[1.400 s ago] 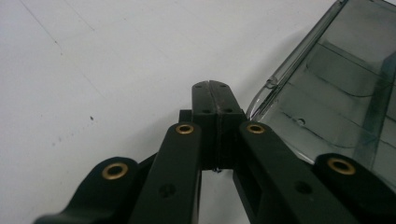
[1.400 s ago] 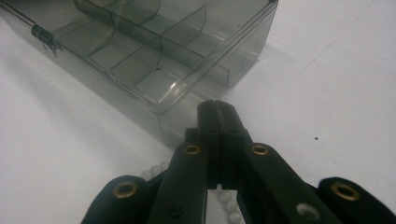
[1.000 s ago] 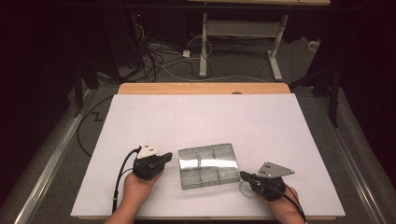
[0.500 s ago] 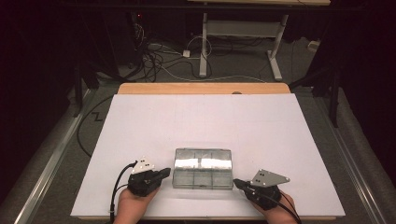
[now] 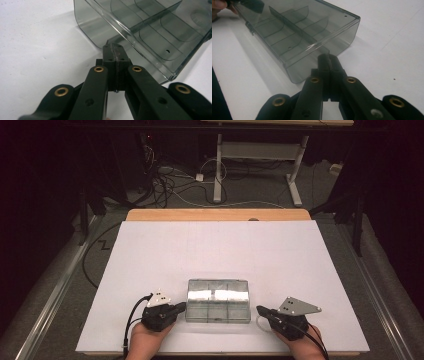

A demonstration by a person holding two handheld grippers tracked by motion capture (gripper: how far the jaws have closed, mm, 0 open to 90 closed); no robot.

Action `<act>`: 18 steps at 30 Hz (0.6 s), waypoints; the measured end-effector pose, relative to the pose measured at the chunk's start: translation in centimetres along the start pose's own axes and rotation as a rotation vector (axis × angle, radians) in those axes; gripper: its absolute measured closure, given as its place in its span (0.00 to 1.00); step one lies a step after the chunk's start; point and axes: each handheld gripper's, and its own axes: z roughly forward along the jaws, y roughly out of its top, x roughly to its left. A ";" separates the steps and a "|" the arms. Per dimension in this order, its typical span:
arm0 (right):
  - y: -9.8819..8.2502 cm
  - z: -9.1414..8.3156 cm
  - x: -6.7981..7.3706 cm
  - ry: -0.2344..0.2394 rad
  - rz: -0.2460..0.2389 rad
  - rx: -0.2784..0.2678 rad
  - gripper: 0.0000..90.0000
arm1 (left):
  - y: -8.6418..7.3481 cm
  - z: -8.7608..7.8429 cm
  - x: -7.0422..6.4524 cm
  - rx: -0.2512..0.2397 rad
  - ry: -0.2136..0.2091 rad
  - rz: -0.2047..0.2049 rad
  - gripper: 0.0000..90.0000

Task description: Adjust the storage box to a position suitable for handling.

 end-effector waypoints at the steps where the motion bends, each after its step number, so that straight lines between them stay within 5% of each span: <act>1: 0.0 0.0 -0.1 -0.001 0.002 -0.004 1.00 | 0.1 0.1 -0.1 0.002 -0.009 0.001 0.98; 18: 0.9 -0.8 -0.5 0.007 0.030 -0.062 1.00 | 0.0 -0.5 0.0 -0.048 -0.020 0.004 0.98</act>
